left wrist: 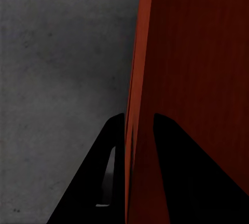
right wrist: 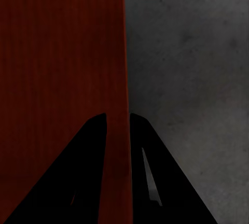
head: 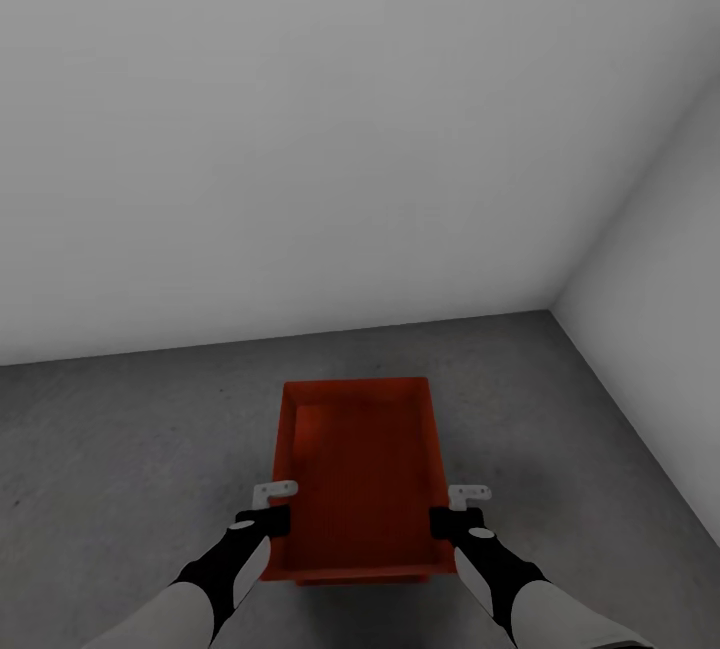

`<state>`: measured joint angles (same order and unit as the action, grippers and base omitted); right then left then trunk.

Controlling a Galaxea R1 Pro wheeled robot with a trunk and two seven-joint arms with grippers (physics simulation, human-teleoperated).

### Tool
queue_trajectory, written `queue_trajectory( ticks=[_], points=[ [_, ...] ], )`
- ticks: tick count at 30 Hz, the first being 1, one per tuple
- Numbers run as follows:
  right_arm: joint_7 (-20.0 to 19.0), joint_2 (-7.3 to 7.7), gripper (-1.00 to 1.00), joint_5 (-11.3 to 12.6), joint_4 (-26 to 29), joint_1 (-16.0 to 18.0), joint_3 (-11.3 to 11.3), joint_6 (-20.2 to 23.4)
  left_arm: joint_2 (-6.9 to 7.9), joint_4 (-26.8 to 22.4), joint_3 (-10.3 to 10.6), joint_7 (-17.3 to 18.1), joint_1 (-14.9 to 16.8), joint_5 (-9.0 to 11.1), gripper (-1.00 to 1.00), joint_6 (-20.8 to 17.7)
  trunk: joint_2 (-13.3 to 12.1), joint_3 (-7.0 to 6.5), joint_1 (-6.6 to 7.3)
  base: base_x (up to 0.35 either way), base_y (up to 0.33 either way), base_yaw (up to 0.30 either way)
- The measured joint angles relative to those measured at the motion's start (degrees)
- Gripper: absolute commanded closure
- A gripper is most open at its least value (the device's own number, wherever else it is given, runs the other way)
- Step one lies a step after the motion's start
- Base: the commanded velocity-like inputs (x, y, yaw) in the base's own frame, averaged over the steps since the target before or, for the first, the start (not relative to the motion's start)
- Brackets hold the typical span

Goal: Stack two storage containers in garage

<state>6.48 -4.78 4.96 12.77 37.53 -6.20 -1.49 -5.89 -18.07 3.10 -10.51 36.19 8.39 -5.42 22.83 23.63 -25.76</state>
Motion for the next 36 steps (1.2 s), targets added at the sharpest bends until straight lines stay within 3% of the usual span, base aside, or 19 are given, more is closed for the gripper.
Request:
queue_trajectory(
  ticks=[3,36],
  points=[
    [0.00,0.00,1.00,0.00,0.00,0.00,-0.02,-0.03,0.00,0.01,0.01,0.00,-0.01,0.03,1.00,0.05,0.00,0.00,0.00,0.000,0.000,0.000],
    [0.03,-0.02,1.00,0.01,-0.01,0.01,-0.01,-0.06,0.02,-0.03,0.07,-0.02,0.00,0.08,1.00,0.03,13.26,5.94,-7.26,0.000,0.000,0.000]
  ],
)
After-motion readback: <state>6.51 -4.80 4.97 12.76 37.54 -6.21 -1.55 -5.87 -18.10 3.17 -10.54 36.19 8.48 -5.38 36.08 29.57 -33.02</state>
